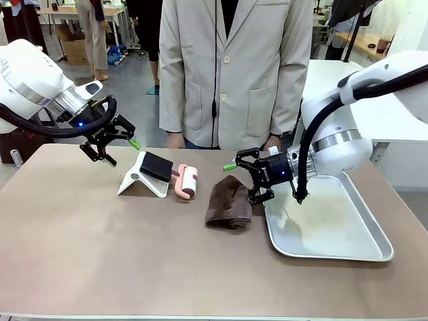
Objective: Clean the surface of the table.
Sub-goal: Return the Lint Roller and towel to their original positions.
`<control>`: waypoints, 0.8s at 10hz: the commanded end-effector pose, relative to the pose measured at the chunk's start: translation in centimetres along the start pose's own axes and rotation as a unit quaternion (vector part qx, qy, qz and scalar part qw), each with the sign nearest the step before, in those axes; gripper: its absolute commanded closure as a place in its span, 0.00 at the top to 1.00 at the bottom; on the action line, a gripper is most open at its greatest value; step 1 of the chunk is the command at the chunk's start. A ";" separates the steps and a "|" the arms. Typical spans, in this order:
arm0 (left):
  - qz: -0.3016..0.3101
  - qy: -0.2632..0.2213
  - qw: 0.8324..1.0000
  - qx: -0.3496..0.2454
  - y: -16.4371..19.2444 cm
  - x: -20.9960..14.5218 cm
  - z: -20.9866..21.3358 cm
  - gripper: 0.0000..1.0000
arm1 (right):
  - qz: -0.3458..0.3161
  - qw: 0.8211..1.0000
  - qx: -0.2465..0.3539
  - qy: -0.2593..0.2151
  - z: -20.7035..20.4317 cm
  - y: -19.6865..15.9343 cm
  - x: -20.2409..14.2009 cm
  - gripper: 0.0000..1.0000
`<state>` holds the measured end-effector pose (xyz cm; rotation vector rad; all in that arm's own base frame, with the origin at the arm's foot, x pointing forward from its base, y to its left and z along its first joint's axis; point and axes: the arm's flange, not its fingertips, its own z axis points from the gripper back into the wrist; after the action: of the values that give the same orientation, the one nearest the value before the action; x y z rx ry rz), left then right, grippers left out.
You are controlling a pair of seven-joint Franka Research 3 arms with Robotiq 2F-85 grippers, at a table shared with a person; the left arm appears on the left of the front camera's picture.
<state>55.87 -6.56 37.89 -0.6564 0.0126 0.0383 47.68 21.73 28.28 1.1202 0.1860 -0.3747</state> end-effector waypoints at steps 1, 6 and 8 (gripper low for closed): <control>-0.014 -0.014 1.000 -0.009 0.2 -0.9 0.7 1.00 | 0.009 1.000 -0.010 -0.013 -0.5 0.4 0.0 1.00; -0.060 -0.043 0.996 -0.049 -1.0 -5.1 5.3 1.00 | 0.096 0.981 -0.146 -0.079 0.5 4.3 -3.0 1.00; -0.079 -0.047 0.994 -0.056 -1.6 -8.2 6.8 1.00 | 0.137 0.954 -0.226 -0.145 1.5 6.7 -4.9 1.00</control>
<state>50.00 -4.34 44.52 -0.7307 -0.1147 -0.0480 46.63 23.80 34.77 0.7480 -0.0928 -0.1869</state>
